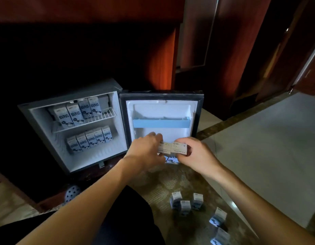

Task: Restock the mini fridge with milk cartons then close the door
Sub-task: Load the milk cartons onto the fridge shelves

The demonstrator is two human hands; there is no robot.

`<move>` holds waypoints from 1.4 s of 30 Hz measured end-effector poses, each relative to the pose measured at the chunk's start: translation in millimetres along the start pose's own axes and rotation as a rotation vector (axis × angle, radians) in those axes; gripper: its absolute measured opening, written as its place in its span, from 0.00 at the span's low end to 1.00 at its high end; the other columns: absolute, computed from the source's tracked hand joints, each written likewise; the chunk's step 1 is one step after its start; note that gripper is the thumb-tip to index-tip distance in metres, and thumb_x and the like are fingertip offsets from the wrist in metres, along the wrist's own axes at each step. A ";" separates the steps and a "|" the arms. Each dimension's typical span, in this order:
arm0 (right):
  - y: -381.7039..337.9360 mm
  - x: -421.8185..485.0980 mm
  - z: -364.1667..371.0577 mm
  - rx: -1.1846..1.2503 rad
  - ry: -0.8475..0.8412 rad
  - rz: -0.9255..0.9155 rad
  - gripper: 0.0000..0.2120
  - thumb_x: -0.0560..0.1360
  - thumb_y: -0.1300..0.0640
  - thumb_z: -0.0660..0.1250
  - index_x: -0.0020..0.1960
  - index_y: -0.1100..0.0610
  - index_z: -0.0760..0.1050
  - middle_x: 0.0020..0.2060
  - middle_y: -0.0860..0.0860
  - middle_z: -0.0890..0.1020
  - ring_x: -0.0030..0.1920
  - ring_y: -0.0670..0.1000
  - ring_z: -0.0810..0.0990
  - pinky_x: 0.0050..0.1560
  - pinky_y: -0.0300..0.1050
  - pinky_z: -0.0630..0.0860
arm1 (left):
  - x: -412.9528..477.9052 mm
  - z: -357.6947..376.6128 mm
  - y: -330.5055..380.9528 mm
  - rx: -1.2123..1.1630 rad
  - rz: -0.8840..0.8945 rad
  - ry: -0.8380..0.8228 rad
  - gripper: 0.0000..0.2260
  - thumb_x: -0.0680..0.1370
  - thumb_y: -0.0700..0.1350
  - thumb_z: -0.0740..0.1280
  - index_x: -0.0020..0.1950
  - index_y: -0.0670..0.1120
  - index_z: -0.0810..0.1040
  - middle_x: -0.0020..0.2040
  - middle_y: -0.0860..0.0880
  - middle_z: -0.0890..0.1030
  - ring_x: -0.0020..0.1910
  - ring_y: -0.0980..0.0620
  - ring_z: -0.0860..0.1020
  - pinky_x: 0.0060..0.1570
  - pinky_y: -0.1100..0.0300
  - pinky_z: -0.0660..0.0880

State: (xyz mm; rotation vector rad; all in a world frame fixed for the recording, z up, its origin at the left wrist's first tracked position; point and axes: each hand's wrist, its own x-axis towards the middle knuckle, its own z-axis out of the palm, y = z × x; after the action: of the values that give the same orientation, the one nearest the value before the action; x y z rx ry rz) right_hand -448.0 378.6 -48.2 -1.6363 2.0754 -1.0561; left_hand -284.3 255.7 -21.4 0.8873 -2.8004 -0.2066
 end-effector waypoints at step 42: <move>-80.3 349.7 271.8 0.005 -0.058 -0.329 0.22 0.77 0.68 0.67 0.67 0.50 0.74 0.59 0.50 0.77 0.62 0.50 0.73 0.63 0.48 0.74 | 74.9 39.2 -342.2 -0.305 -0.553 0.678 0.15 0.74 0.42 0.74 0.58 0.48 0.76 0.53 0.55 0.76 0.46 0.51 0.78 0.43 0.51 0.79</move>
State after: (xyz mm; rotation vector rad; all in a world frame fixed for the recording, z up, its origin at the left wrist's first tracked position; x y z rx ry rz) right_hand -328.0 -51.2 -107.3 -2.0291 1.8042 -1.0931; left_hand -163.8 -62.3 -114.1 1.3245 -1.8124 -0.3252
